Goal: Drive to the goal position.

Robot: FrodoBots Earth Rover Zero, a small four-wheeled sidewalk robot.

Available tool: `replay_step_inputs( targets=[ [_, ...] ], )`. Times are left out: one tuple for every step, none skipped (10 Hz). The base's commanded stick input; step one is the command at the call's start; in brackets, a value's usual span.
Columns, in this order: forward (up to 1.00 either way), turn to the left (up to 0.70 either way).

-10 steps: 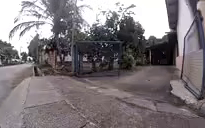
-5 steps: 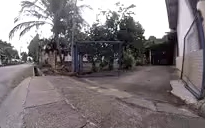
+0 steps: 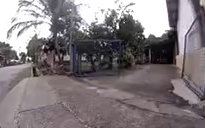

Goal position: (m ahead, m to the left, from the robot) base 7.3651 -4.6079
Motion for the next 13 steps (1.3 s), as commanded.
replay_step_inputs(
  targets=[
    [0.7,0.0],
    [0.7,0.0],
    [0.7,-0.14],
    [0.7,-0.27],
    [0.7,-0.27],
    [0.7,-0.27],
    [0.7,-0.27],
    [0.7,-0.27],
    [0.7,-0.27],
    [0.7,-0.27],
    [0.7,-0.27],
    [0.7,-0.27],
    [0.7,-0.27]
  ],
)
